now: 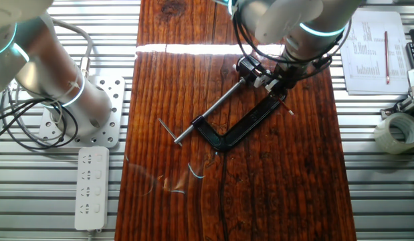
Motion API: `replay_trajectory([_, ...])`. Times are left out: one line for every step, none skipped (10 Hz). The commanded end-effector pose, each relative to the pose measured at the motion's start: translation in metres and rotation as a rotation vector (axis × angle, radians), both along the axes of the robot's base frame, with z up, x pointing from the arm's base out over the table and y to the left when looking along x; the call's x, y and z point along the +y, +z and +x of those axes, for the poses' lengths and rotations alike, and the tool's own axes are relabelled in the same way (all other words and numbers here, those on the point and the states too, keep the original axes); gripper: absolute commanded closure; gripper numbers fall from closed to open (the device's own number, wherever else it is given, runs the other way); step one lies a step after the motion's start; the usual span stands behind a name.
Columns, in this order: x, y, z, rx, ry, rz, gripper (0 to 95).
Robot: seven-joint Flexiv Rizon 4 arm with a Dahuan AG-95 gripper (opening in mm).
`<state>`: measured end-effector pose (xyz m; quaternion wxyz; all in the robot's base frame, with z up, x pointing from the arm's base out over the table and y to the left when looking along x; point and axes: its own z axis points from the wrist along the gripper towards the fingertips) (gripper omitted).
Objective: Insert the pencil into the pencil sharpener
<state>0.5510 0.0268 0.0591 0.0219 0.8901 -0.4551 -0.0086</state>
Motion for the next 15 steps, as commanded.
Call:
replay_trajectory([-0.0011,-0.0017,-0.0033,0.004,-0.011,0.009,95.0])
replay_trajectory([-0.0010,-0.0020,-0.0039,0.004,-0.015,0.014,95.0])
replay_trajectory([-0.0008,-0.0021,-0.0039,0.003,-0.018,0.014,95.0])
replay_trajectory([-0.0006,-0.0021,-0.0039,0.003,-0.021,0.015,95.0])
replay_trajectory([0.0000,-0.0022,-0.0040,0.004,-0.019,0.015,95.0])
replay_trajectory([0.0001,-0.0014,-0.0042,0.006,-0.018,0.015,95.0])
replay_trajectory([0.0005,0.0004,-0.0046,0.006,-0.018,0.014,95.0])
replay_trajectory([0.0007,0.0014,-0.0048,0.005,-0.017,0.012,95.0])
replay_trajectory([0.0007,0.0014,-0.0049,0.004,-0.016,0.013,95.0])
replay_trajectory([0.0007,0.0014,-0.0049,0.001,-0.010,0.031,76.0])
replay_trajectory([0.0007,0.0014,-0.0049,0.001,-0.011,0.034,76.0])
replay_trajectory([0.0007,0.0014,-0.0049,0.001,-0.011,0.036,76.0])
replay_trajectory([0.0007,0.0014,-0.0049,0.008,-0.009,0.049,57.0])
replay_trajectory([0.0007,0.0014,-0.0049,0.012,-0.008,0.064,57.0])
replay_trajectory([0.0007,0.0014,-0.0049,0.015,-0.010,0.068,57.0])
